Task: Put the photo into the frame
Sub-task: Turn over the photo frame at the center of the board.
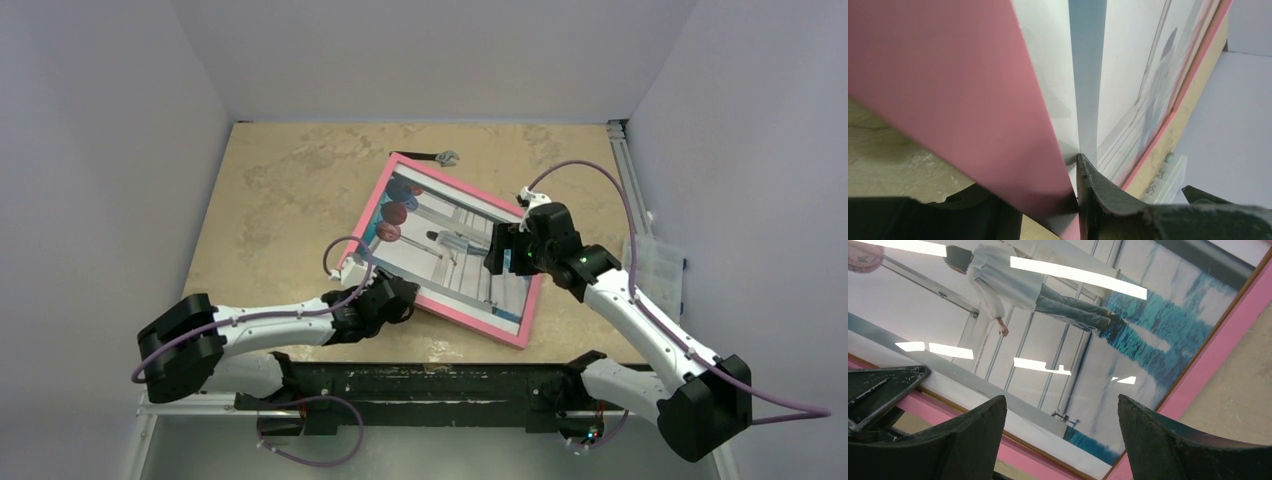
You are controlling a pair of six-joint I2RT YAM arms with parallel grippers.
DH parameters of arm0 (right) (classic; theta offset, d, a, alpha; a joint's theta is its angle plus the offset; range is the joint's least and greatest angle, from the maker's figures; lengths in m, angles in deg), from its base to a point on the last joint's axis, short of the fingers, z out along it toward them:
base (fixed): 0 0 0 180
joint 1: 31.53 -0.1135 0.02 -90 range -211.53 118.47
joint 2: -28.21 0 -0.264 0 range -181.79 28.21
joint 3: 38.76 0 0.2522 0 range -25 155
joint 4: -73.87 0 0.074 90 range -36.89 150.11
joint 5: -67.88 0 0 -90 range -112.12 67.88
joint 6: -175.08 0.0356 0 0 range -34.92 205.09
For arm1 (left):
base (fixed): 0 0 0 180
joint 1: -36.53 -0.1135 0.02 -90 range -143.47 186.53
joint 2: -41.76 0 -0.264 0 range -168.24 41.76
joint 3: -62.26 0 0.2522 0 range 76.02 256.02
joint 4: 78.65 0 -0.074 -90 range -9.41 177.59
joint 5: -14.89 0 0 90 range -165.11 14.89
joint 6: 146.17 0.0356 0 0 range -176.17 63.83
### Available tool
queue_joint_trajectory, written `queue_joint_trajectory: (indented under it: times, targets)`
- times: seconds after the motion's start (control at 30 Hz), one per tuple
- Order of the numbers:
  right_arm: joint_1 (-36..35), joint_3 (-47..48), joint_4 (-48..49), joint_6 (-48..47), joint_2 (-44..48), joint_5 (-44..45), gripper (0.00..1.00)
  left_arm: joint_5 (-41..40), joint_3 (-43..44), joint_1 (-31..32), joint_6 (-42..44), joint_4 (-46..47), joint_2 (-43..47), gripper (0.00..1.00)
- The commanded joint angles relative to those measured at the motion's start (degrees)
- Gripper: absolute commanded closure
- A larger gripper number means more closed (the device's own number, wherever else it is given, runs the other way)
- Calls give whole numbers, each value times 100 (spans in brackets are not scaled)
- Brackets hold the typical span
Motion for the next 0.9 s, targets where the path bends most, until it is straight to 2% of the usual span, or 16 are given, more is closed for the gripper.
queue_joint_trajectory:
  times: [0.0,0.27,0.4,0.57,0.6,0.63,0.67,0.73,0.8,0.87]
  targets:
    - [201,-125,-44,220,-44,366,20,645,256,-310,1816,-1070,-716,100]
    - [366,-283,5,262,159,490,19,1153,778,-702,2264,-1188,-1642,100]
    - [398,-292,-35,248,125,494,19,1372,958,-808,2384,-1310,-1937,86]
    - [431,-327,-19,268,122,480,19,1461,908,-845,2461,-1232,-1878,70]
    - [431,-323,-15,266,125,480,19,1515,882,-868,2494,-1173,-1857,64]
    - [439,-321,-10,271,125,478,19,1559,856,-885,2499,-1150,-1834,52]
    - [444,-327,0,269,119,468,19,1585,836,-900,2469,-1166,-1822,31]
    - [454,-316,23,266,96,453,19,1593,836,-910,2360,-1279,-1809,10]
    - [458,-311,50,266,62,420,19,1601,838,-925,2330,-1366,-1824,2]
    - [469,-281,67,262,-4,402,19,1637,846,-936,2331,-1392,-1836,0]
